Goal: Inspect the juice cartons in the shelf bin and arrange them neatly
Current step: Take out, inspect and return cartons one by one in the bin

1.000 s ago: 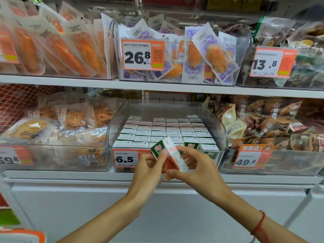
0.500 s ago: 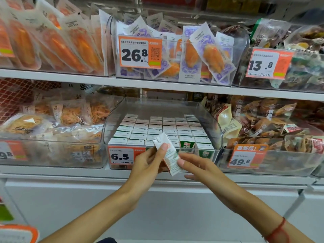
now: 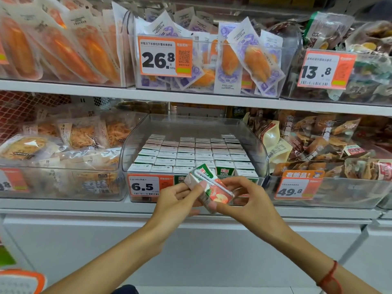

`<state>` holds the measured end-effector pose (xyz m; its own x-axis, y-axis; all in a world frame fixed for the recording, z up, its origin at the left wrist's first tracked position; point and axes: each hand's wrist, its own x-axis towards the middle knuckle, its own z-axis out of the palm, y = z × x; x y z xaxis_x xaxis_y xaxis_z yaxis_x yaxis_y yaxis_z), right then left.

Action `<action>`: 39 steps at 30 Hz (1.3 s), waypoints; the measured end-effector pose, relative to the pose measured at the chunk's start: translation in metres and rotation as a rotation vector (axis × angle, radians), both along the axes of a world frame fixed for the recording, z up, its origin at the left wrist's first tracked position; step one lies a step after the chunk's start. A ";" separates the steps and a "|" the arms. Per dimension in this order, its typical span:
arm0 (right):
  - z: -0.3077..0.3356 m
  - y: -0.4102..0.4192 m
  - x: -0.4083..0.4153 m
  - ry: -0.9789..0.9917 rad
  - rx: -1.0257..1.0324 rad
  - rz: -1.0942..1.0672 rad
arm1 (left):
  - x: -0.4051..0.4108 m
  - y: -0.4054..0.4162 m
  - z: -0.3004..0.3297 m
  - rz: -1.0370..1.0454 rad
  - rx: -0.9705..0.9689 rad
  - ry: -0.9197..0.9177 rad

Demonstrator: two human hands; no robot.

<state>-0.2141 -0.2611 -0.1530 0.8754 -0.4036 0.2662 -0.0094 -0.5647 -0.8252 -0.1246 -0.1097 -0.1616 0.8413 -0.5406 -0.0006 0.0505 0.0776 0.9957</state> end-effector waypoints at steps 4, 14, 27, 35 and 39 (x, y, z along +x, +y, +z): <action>0.002 -0.007 0.000 0.067 0.316 0.143 | 0.007 0.007 0.002 -0.006 0.033 0.108; 0.002 -0.010 -0.005 0.009 0.300 0.191 | 0.004 0.010 0.006 -0.133 -0.006 -0.119; 0.013 -0.009 -0.015 -0.272 0.059 0.199 | -0.001 0.013 0.008 -0.025 0.204 -0.791; 0.010 -0.006 -0.018 -0.259 0.024 0.186 | -0.001 0.012 0.009 -0.011 0.216 -0.841; 0.010 -0.002 -0.018 -0.293 0.004 0.143 | -0.002 0.011 0.008 -0.078 0.168 -0.732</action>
